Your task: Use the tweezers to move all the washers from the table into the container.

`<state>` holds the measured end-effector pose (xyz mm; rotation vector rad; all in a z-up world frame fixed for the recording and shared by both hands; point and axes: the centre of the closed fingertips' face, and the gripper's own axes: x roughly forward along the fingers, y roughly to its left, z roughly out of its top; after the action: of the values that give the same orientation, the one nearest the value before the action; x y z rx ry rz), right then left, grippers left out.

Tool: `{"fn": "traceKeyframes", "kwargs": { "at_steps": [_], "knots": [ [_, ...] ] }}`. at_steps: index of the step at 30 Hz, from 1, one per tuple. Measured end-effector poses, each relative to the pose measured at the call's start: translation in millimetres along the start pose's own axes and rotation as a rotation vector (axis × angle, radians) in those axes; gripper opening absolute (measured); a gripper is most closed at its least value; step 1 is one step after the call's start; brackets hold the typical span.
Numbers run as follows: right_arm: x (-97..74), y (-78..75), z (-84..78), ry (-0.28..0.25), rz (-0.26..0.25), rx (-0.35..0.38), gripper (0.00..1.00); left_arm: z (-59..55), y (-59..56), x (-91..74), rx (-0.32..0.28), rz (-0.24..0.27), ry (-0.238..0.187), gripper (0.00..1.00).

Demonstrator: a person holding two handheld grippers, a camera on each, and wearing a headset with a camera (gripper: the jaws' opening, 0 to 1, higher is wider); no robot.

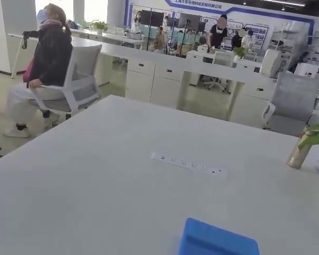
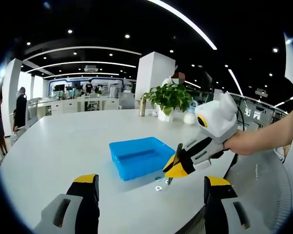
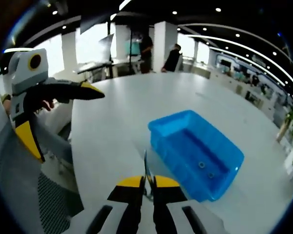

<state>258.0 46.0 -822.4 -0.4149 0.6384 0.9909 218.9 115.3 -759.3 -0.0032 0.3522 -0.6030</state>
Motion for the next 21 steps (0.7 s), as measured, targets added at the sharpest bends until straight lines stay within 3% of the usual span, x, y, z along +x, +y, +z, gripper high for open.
{"fn": "traceKeyframes", "kwargs": {
  "at_steps": [5,11,17,21],
  "knots": [
    [-2.8,-2.0,-3.2,-0.008,-0.006,-0.015,0.03,-1.2,0.9,-0.1,-0.003,0.004,0.005,0.88],
    [-6.9,-5.7,-8.7,-0.034,-0.022,0.068,0.03,-2.4,0.8,0.0,-0.005,0.003,0.011,0.86],
    [-8.7,-6.2,-11.7,-0.031,-0.022,0.081,0.03,-3.2,0.0,-0.1,-0.001,0.0,0.017,0.85],
    [-9.4,-2.5,-6.2,-0.064,0.006,0.132,0.03,-3.5,-0.8,-0.4,0.001,-0.003,0.02,0.84]
  ]
}}
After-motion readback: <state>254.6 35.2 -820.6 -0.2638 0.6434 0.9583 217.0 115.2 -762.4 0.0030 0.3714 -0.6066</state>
